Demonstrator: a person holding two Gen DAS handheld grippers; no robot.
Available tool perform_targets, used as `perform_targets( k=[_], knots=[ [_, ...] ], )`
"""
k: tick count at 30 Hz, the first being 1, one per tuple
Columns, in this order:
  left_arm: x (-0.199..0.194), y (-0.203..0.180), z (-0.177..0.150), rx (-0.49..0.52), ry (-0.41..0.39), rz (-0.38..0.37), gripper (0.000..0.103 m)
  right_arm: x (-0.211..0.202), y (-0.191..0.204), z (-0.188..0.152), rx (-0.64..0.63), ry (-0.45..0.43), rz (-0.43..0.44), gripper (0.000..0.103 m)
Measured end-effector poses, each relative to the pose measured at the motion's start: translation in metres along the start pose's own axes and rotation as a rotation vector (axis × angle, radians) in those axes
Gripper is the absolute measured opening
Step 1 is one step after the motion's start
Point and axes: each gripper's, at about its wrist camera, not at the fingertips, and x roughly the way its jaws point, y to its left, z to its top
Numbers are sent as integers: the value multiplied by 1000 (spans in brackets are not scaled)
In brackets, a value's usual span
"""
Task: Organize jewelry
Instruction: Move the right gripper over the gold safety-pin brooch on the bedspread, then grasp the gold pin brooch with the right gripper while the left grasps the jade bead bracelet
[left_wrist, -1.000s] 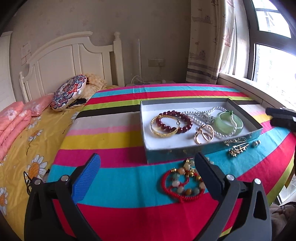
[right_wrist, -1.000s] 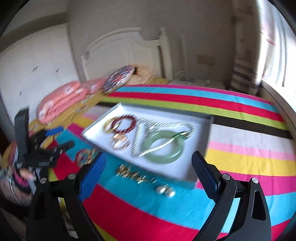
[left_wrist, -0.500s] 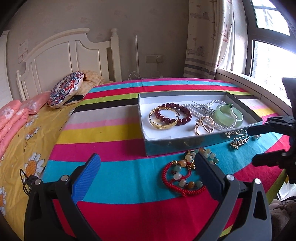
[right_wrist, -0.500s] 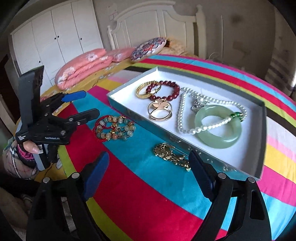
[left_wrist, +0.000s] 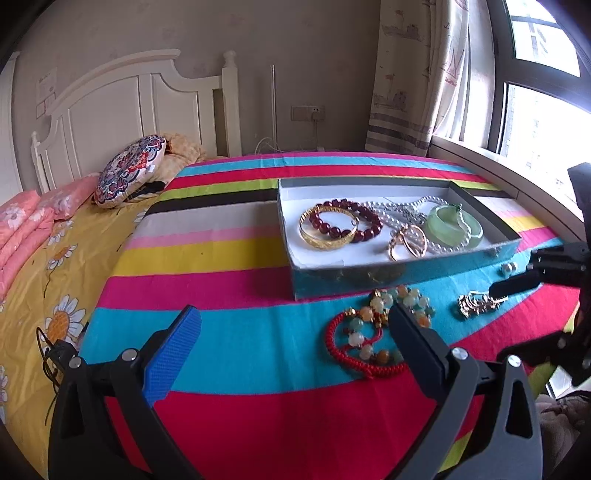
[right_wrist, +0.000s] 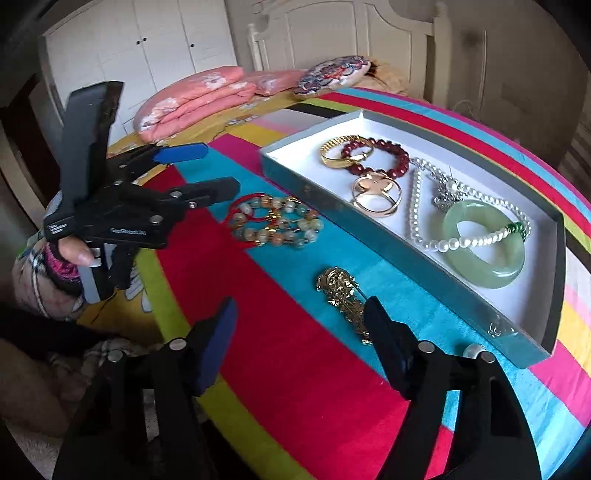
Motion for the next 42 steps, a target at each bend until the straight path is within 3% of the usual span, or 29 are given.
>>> perform_targets(
  k=[5, 8, 11, 13, 16, 19, 21, 26, 28, 32, 40, 42],
  knots=[
    [-2, -5, -9, 1, 39, -62, 100, -2, -6, 4, -31, -10, -119, 68],
    [-5, -17, -11, 44, 48, -92, 100, 8, -11, 1, -28, 27, -118, 64],
    [-6, -31, -13, 98, 52, -120, 100, 9, -11, -4, -34, 27, -112, 53],
    [-5, -37, -14, 116, 53, -138, 100, 6, -9, -6, -41, 27, -115, 36],
    [-5, -46, -13, 135, 51, -162, 100, 2, -7, -11, -39, 10, -115, 27],
    [-4, -53, -9, 164, 43, -172, 99, 0, -7, -16, -17, -9, -108, 25],
    [-4, -58, -7, 194, 35, -189, 93, -3, -7, -20, 2, -14, -104, 24],
    [7, -64, 0, 235, 62, -256, 56, -8, -9, -22, 45, -10, -100, 24],
    [9, -67, 0, 250, 70, -261, 51, -8, -10, -23, 52, -11, -99, 24],
    [7, -73, -4, 300, 72, -276, 26, -9, -11, -24, 61, -15, -94, 25],
    [19, -80, -6, 380, 80, -228, 20, -9, -14, -24, 74, -18, -86, 25],
    [20, -79, -4, 373, 85, -245, 20, -9, -14, -24, 78, -20, -83, 25]
  ],
)
